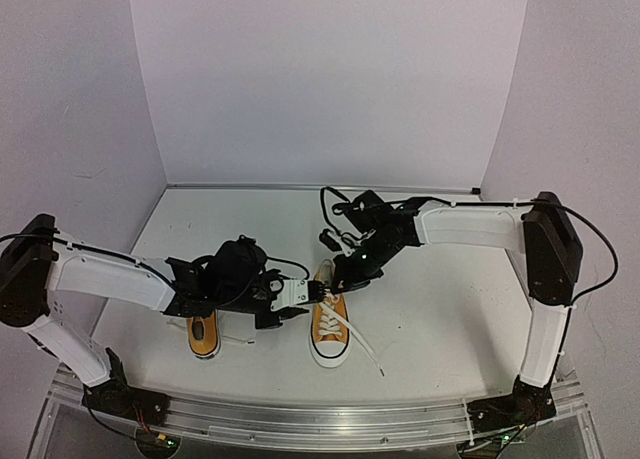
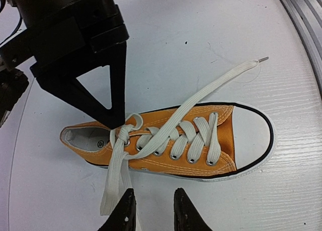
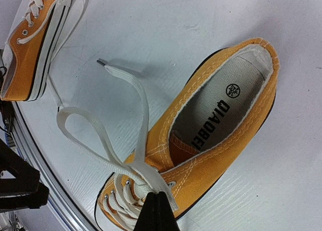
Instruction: Tie the shoes
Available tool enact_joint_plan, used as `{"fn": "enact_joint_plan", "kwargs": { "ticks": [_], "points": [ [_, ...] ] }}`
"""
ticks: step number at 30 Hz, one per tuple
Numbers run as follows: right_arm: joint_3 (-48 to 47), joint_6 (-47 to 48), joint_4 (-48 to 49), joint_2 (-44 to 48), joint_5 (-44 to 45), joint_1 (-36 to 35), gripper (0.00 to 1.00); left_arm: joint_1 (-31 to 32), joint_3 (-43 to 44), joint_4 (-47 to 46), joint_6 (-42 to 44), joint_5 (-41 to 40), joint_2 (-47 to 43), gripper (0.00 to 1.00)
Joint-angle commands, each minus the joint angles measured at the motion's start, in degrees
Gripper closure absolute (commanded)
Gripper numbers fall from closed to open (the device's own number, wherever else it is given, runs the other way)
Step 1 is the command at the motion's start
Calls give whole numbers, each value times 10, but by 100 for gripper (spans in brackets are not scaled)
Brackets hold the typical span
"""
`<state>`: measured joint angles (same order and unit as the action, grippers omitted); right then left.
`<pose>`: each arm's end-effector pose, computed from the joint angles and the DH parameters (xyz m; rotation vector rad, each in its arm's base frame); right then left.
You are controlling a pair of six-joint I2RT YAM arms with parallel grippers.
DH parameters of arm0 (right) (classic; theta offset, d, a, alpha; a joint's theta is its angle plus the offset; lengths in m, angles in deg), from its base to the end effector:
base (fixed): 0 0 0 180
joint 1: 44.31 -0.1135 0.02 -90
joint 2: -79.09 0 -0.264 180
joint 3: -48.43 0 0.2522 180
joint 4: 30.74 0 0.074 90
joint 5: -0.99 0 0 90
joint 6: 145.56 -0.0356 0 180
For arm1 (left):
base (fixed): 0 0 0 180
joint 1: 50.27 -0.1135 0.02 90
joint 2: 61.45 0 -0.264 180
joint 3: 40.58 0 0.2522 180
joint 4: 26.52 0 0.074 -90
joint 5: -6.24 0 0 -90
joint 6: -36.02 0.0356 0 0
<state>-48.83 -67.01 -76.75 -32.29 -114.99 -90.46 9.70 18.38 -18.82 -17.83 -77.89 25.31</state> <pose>0.2753 0.3091 0.2059 -0.9846 2.5823 0.9121 0.1556 -0.2765 0.1959 1.6807 1.4318 -0.3453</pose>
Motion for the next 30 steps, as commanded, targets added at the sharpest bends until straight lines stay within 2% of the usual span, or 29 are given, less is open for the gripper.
{"fn": "enact_joint_plan", "kwargs": {
  "ticks": [1, 17, 30],
  "points": [
    [5, -2, -4, 44, 17, 2, 100, 11, 43, -5, 36, 8, 19, 75],
    [24, -11, 13, 46, 4, 2, 100, 24, 109, 32, 100, -19, 84, 81],
    [31, -18, 22, 46, 0, 2, 100, 25, 157, 68, 155, -53, 139, 81]
  ]
}}
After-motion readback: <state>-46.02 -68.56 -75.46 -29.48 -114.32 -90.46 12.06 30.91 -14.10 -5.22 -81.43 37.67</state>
